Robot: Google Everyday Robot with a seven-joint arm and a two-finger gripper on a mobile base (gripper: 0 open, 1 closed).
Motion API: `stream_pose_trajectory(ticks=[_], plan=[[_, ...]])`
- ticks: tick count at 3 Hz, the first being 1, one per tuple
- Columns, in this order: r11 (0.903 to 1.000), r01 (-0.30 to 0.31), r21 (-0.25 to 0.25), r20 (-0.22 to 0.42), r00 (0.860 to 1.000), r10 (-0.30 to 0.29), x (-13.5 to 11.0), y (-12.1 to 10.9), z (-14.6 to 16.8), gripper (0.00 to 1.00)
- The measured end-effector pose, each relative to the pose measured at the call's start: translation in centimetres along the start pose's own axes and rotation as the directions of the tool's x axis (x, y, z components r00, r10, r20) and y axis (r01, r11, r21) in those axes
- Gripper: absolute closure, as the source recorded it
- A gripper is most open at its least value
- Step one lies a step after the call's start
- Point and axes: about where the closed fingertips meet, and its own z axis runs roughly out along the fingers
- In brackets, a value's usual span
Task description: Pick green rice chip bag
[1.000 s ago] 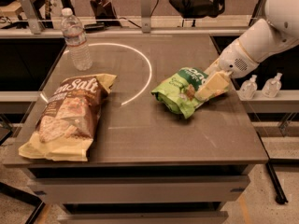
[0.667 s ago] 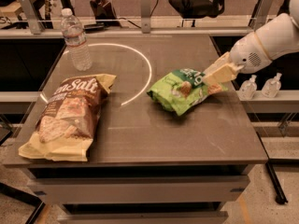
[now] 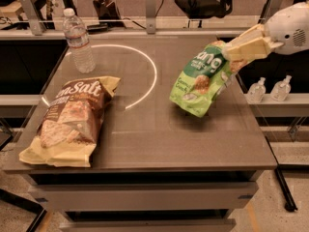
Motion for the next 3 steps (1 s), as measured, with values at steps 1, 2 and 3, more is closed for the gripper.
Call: stream_pose_trajectory(ticks=[1, 2, 3], plan=[[0.9995, 0.029, 0.01, 0.092, 0.995, -0.03, -2.3, 0.4, -2.1, 1.0], [0.9971, 0.072, 0.023, 0.146, 0.986, -0.075, -4.4, 1.3, -3.7, 1.0], [0.997, 0.074, 0.023, 0.15, 0.986, -0.077, -4.5, 1.3, -3.8, 1.0]])
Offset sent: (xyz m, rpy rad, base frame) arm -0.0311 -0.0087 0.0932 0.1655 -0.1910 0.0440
